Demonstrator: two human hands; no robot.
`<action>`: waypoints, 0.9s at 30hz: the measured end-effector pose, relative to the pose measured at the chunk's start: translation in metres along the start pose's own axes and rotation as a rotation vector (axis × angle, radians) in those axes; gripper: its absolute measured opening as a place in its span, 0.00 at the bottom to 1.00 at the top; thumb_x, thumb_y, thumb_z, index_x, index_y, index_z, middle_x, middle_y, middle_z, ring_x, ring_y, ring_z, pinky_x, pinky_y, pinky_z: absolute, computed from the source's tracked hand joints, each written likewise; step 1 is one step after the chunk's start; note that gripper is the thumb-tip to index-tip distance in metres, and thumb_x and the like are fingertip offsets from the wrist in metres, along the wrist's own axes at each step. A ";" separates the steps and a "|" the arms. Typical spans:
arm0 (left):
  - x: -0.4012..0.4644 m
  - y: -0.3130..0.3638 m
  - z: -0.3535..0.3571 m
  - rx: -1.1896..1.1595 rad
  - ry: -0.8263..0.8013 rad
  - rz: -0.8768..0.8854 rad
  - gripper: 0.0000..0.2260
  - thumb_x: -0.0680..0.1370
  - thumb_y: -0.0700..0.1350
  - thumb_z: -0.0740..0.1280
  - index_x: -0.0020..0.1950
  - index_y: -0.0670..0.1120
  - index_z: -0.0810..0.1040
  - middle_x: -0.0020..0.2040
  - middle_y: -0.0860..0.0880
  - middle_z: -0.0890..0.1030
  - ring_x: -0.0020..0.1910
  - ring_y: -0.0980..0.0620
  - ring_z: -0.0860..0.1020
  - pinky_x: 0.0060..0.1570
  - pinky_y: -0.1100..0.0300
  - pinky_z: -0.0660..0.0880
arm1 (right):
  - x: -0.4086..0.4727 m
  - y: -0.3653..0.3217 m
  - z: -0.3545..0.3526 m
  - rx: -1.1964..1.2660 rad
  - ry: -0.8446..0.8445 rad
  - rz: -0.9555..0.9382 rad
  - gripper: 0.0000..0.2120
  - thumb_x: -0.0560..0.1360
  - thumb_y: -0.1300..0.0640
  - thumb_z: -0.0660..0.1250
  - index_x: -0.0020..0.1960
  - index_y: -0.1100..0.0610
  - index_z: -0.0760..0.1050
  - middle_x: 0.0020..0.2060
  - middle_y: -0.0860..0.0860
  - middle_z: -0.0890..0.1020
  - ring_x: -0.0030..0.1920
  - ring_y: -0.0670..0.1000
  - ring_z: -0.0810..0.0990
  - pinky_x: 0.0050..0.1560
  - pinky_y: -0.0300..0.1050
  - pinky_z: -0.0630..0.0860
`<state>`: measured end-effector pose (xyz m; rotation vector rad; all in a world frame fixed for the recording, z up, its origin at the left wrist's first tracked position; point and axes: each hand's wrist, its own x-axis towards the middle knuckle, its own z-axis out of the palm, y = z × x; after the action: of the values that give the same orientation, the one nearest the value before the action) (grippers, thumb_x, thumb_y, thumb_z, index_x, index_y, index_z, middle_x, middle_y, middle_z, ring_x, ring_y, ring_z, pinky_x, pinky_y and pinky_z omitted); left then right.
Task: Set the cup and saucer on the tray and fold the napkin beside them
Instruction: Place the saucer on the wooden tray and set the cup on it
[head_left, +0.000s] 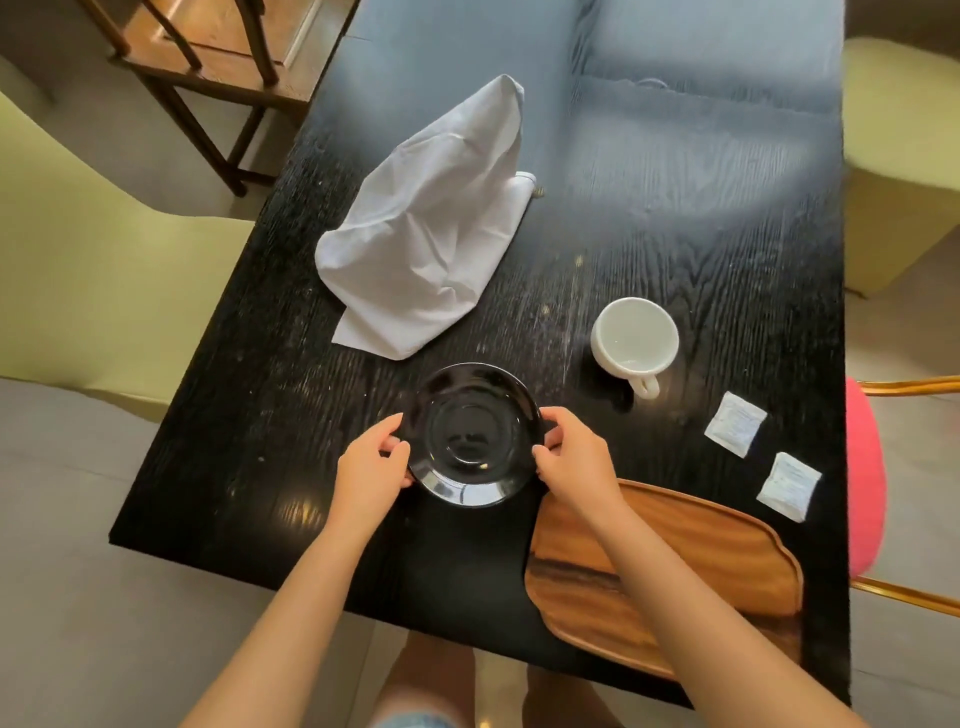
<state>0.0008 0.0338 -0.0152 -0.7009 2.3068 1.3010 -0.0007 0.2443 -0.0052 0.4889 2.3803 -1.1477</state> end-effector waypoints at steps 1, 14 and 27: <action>-0.009 0.005 0.004 -0.029 -0.028 0.012 0.20 0.78 0.38 0.61 0.69 0.48 0.69 0.42 0.47 0.79 0.39 0.51 0.79 0.48 0.57 0.79 | -0.006 0.009 -0.010 0.039 0.009 0.008 0.19 0.73 0.64 0.64 0.61 0.52 0.72 0.37 0.48 0.77 0.40 0.51 0.79 0.47 0.48 0.78; -0.097 -0.010 0.099 -0.019 -0.230 0.029 0.19 0.76 0.36 0.65 0.65 0.49 0.73 0.41 0.47 0.78 0.34 0.53 0.80 0.31 0.67 0.72 | -0.086 0.128 -0.074 0.249 -0.023 0.174 0.20 0.73 0.67 0.66 0.60 0.50 0.71 0.38 0.53 0.78 0.37 0.52 0.82 0.37 0.42 0.81; -0.117 -0.024 0.107 0.005 -0.183 0.051 0.19 0.76 0.35 0.66 0.65 0.49 0.74 0.41 0.48 0.78 0.34 0.53 0.82 0.31 0.67 0.74 | -0.095 0.145 -0.070 0.179 -0.072 0.130 0.19 0.73 0.66 0.66 0.58 0.47 0.71 0.40 0.52 0.78 0.38 0.51 0.81 0.38 0.42 0.81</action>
<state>0.1185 0.1431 -0.0170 -0.5022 2.1920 1.3230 0.1338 0.3748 -0.0079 0.6403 2.1622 -1.3016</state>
